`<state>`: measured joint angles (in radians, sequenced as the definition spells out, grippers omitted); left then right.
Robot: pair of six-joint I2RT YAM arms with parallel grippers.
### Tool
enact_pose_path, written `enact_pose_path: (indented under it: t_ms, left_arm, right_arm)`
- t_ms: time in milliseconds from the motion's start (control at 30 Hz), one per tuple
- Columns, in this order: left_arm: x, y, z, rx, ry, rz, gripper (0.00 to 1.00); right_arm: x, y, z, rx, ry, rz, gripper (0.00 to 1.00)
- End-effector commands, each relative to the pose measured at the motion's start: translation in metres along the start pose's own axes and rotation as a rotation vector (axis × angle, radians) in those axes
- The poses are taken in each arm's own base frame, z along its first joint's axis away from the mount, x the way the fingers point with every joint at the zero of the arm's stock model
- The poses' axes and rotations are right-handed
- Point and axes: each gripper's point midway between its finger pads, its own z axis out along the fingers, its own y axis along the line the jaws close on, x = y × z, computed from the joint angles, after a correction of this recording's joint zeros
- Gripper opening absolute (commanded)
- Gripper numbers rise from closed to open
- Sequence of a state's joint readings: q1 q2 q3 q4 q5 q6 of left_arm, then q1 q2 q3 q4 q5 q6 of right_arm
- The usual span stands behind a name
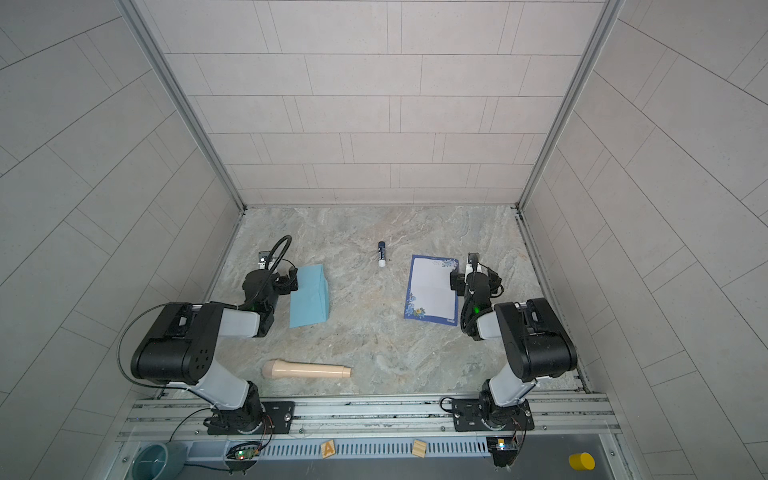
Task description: Place the letter into the envelope and seal it
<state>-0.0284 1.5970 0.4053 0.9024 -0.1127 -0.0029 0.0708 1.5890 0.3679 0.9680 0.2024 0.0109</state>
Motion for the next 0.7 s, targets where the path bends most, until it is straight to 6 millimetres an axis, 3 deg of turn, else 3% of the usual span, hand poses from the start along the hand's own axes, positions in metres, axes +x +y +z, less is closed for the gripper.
enact_pose_path:
  t_ms: [0,667]
  left_arm:
    - [-0.004,0.0016,-0.0014,-0.006,-0.015,-0.006,1.0]
    - [-0.0046,0.0016,-0.0019,-0.006,-0.017,-0.006,1.0]
  right_arm:
    - [-0.0021,-0.0019,-0.0001,0.002,-0.004,0.0,1.0]
    - [-0.0027,-0.0019,-0.0007,0.002,-0.008,0.001,0.99]
